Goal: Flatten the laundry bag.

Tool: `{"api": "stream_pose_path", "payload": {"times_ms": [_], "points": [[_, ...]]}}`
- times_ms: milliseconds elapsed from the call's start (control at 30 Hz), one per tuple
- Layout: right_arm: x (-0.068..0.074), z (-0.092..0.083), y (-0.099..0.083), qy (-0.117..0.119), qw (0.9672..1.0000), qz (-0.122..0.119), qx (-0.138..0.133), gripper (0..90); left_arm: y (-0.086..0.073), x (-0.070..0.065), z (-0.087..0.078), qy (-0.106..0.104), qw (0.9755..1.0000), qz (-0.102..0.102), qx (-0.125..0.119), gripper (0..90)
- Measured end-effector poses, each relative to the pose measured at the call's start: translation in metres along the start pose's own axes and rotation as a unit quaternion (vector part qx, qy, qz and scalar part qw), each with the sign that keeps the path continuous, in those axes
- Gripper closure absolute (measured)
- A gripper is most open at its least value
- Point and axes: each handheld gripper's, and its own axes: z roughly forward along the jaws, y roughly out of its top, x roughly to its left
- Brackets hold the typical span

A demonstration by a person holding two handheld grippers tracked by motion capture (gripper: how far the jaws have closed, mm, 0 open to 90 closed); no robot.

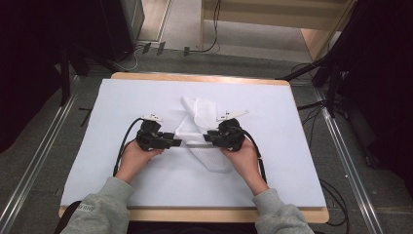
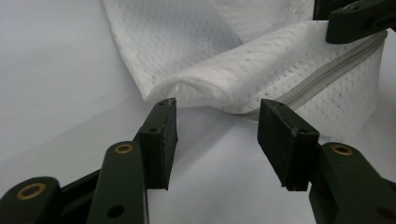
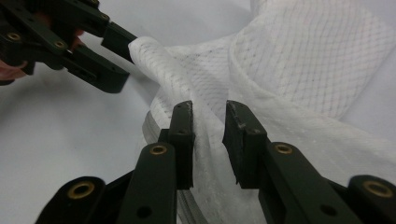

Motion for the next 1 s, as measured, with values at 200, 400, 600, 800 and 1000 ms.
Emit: {"api": "stream_pose_path", "payload": {"times_ms": [200, 400, 600, 800, 1000], "points": [[-0.008, -0.009, 0.010, -0.014, 0.9997, -0.005, -0.019, 68.2, 0.005, 0.000, 0.009, -0.007, 0.9998, -0.012, -0.017, 48.9], [-0.022, 0.000, 0.018, -0.017, 0.9998, 0.005, -0.008, 65.3, 0.010, 0.001, 0.016, -0.025, 0.9993, -0.026, -0.011, 69.5], [-0.027, 0.015, 0.017, -0.023, 0.9995, 0.003, 0.021, 63.5, 0.010, -0.003, 0.013, -0.041, 0.9988, -0.025, -0.009, 89.5], [-0.036, 0.018, 0.013, -0.050, 0.9971, -0.001, 0.058, 87.9, 0.011, -0.005, 0.000, -0.049, 0.9985, -0.022, -0.011, 89.9], [-0.051, 0.004, 0.010, -0.054, 0.9973, 0.025, 0.043, 90.0, 0.009, -0.003, -0.018, -0.048, 0.9986, -0.022, -0.009, 89.9]]}}
